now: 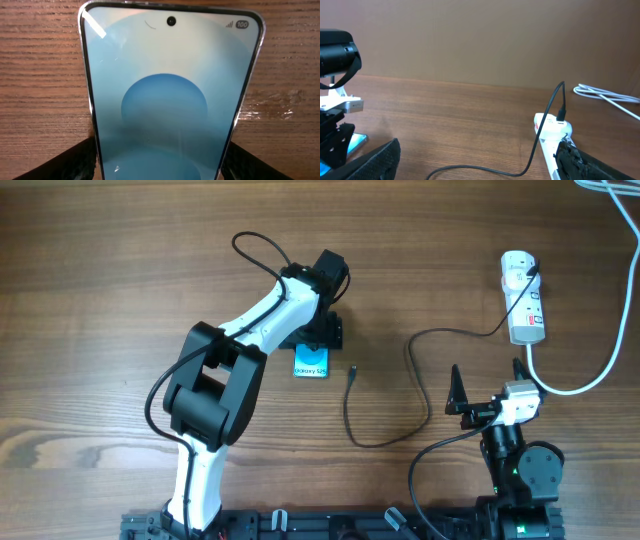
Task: Plug charger to phone and switch on socket
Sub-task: 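Lower the left gripper onto the phone's top edge and close, then lift the phone with the left gripper and tilt it upright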
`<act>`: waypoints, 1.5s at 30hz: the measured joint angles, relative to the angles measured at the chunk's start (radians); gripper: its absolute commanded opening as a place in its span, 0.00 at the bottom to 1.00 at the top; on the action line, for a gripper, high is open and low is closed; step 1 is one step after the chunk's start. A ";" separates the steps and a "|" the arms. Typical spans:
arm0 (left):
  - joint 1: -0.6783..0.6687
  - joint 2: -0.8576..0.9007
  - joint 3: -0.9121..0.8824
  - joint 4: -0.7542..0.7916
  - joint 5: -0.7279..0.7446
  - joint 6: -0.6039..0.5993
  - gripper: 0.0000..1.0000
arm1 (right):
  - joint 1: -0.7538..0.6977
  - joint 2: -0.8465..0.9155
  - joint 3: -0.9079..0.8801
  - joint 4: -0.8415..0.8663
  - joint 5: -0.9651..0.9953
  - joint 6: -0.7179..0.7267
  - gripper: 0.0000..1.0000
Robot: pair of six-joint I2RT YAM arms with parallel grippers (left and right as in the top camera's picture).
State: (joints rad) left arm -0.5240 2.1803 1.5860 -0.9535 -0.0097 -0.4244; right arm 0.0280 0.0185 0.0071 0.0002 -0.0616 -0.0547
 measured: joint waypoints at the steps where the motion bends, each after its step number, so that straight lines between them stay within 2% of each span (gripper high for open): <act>1: 0.000 0.000 0.000 0.000 0.000 0.000 0.79 | 0.000 0.000 0.000 0.000 0.000 0.000 1.00; 8: 0.000 0.000 0.000 -0.003 0.003 -0.009 0.75 | 0.000 0.000 0.000 0.000 0.000 0.000 1.00; 23: 0.011 -0.008 -0.005 -0.030 0.023 -0.016 0.74 | 0.000 0.000 0.000 0.000 0.000 0.000 1.00; 31: 0.050 -0.065 -0.026 -0.053 0.126 -0.024 0.73 | 0.000 0.000 0.000 0.000 0.000 0.000 1.00; 38: 0.092 -0.146 -0.026 -0.073 0.339 -0.026 0.73 | 0.000 0.000 0.000 0.000 0.000 0.000 1.00; 45: 0.159 -0.216 -0.026 -0.087 0.689 -0.027 0.74 | 0.000 0.000 0.000 0.000 0.000 0.000 1.00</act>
State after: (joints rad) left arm -0.3645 1.9644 1.5597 -1.0401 0.6788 -0.4515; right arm 0.0280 0.0185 0.0071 0.0002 -0.0616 -0.0544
